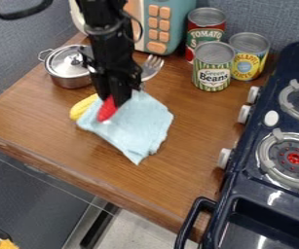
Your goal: Lift and drop the red cutlery and white napkin
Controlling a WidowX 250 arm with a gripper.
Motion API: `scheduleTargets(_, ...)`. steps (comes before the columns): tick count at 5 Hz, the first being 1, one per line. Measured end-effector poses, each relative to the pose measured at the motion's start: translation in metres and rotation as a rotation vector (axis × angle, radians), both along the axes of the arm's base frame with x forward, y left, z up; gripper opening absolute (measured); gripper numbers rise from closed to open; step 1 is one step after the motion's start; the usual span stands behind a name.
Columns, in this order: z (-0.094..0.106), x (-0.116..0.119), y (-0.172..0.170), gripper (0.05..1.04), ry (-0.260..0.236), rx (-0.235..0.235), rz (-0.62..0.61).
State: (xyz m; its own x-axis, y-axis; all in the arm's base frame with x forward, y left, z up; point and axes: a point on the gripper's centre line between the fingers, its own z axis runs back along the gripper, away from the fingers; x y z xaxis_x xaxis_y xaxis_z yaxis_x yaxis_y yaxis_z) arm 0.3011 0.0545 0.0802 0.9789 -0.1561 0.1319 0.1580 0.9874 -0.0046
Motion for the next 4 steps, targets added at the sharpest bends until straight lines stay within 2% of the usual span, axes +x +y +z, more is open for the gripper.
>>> scheduleTargets(2,0.0051,-0.0009,0.0029,0.362,0.027,0.012,0.02)
scheduleTargets(3,0.0049,-0.0045,-0.0012,0.362,0.05,-0.011,0.014)
scheduleTargets(4,0.0101,-0.0006,-0.0011,0.362,0.037,-0.022,0.015)
